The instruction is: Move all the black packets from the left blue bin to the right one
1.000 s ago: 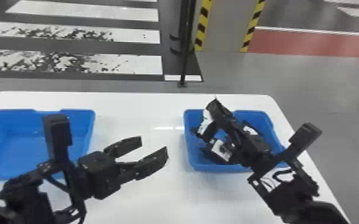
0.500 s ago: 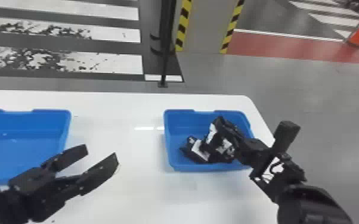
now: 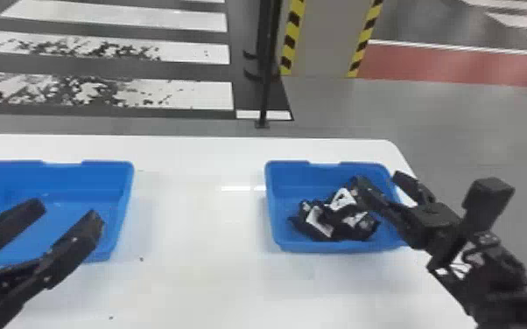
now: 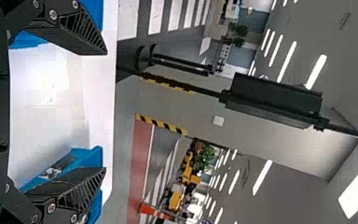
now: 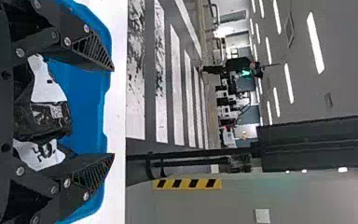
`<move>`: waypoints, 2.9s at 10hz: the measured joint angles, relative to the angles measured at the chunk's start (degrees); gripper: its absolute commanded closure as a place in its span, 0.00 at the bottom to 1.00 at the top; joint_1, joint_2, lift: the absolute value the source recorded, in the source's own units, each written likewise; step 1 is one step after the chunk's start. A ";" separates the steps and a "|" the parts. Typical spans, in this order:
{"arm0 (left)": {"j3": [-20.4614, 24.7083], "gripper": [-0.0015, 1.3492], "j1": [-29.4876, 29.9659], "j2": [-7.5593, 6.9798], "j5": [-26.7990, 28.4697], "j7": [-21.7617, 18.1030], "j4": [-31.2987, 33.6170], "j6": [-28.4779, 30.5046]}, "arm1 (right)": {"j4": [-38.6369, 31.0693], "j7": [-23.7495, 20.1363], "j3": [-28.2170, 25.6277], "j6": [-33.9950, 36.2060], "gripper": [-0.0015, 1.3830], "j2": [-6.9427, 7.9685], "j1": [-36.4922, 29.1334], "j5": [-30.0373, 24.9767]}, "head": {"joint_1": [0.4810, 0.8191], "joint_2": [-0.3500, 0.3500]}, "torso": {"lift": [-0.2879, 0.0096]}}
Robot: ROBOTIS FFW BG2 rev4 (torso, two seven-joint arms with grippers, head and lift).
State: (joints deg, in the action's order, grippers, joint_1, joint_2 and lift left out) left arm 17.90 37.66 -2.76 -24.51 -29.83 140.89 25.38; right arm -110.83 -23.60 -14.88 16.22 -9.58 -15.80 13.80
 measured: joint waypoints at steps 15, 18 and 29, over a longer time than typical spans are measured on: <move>-0.31 0.13 11.27 2.76 9.03 8.74 -0.12 -17.55 | -24.94 3.42 9.76 -17.63 0.11 8.10 -30.94 -4.45 | 0.63 0.69 | 0.50; -0.39 0.13 11.41 2.76 8.75 8.74 -0.20 -16.98 | -24.23 3.45 10.07 -17.63 0.11 7.92 -30.65 -3.74 | 0.63 0.70 | 0.50; -0.50 0.13 11.55 2.76 7.58 8.74 -0.60 -16.43 | -23.80 3.41 10.08 -17.63 0.11 7.83 -30.60 -2.73 | 0.63 0.70 | 0.50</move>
State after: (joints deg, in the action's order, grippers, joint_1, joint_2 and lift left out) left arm 17.40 49.21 0.00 -16.93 -21.09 140.29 8.95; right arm -134.63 -20.19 -4.80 -1.41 -1.75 -46.40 11.07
